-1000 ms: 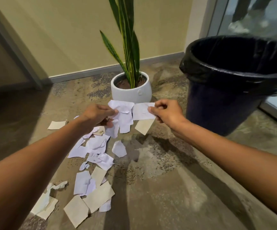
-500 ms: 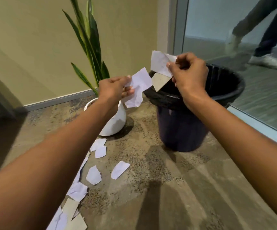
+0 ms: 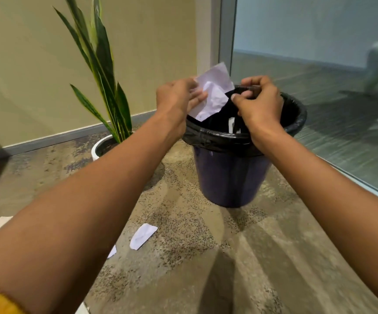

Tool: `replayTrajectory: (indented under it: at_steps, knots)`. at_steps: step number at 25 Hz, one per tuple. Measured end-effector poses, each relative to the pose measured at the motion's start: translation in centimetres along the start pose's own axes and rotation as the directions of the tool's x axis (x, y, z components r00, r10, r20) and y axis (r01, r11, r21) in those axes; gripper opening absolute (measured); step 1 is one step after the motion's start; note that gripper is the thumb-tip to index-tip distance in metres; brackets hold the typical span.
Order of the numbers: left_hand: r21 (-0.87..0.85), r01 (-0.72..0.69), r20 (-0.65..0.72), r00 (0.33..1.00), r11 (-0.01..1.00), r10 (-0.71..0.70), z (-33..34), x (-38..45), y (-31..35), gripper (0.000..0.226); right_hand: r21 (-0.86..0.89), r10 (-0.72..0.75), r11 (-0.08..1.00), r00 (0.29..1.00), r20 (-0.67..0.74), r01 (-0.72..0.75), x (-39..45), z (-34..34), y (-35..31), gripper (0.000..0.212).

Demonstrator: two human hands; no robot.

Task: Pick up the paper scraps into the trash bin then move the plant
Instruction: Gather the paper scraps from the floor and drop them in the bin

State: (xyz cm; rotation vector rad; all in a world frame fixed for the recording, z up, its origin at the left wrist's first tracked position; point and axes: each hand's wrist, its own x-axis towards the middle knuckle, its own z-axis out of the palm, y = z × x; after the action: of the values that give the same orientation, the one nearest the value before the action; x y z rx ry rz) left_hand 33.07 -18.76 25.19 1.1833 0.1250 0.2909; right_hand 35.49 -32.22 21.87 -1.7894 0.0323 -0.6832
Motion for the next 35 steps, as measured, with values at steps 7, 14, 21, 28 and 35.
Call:
replayTrajectory:
  at_steps: [7,14,21,28,35]
  knots:
    - [0.19,0.071,0.107,0.99,0.979,-0.092,0.6,-0.9,-1.0,0.025,-0.022,-0.031,0.999,0.999,-0.016,0.031,-0.8,0.0,-0.2,0.026]
    - [0.538,0.029,0.177,0.973,0.842,-0.147,-4.2,-3.9,0.6,0.023,0.038,-0.191,0.982,0.971,0.142,0.188,-5.0,3.2,-2.5,0.017]
    - [0.766,0.152,0.056,0.952,0.624,-0.3,-17.8,-7.9,-2.8,0.018,0.002,-0.099,0.992,0.767,0.635,0.126,-14.5,9.7,1.2,0.013]
    - [0.998,-0.057,0.065,0.921,0.031,-0.385,-30.3,-9.2,-7.2,0.031,-0.272,0.122,0.873,0.36,0.925,0.404,-21.4,14.7,8.6,0.018]
    - [0.945,-0.188,0.016,0.845,-0.268,-0.534,-37.4,-9.5,-9.8,0.056,-0.238,0.21,0.63,0.133,0.969,0.739,-22.8,17.3,11.3,0.054]
